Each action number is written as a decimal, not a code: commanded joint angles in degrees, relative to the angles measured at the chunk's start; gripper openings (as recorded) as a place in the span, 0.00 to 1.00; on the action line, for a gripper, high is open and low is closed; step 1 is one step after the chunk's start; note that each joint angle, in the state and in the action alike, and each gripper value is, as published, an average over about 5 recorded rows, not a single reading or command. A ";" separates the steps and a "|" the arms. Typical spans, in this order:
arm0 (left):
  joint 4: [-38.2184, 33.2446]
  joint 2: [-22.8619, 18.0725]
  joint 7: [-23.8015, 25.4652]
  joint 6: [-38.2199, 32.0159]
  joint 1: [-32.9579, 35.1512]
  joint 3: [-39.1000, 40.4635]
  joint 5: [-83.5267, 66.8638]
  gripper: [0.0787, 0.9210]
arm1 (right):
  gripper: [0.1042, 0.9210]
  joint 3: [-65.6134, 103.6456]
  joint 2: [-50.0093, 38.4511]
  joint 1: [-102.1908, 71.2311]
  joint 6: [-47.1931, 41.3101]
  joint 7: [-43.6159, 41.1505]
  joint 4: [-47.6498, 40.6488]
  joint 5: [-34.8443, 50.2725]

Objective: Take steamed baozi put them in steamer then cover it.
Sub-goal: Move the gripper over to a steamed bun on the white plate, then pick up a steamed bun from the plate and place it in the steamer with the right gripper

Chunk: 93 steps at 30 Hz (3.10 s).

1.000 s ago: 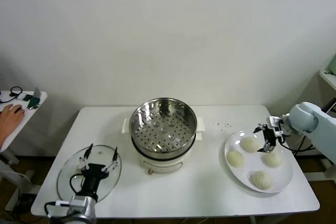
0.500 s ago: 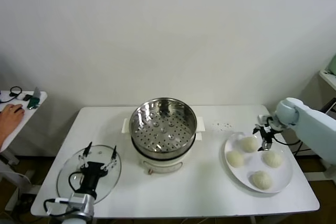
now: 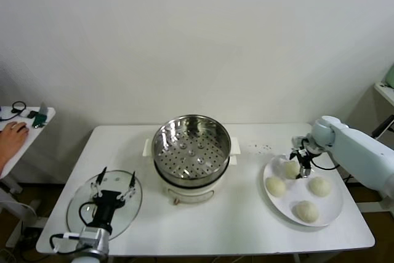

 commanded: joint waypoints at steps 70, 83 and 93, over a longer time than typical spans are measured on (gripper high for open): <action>-0.87 4.18 -0.11 -0.73 2.91 0.08 -3.09 0.88 | 0.76 -24.12 43.38 24.26 39.82 3.83 -0.03 -16.98; -0.76 3.90 -0.13 -0.83 3.11 0.26 -3.14 0.88 | 0.76 -24.51 43.55 23.10 39.69 3.60 -2.92 -16.58; -0.36 3.88 -0.21 -1.06 3.33 0.26 -3.16 0.88 | 0.81 -24.97 42.87 23.27 38.76 3.00 -3.61 -15.26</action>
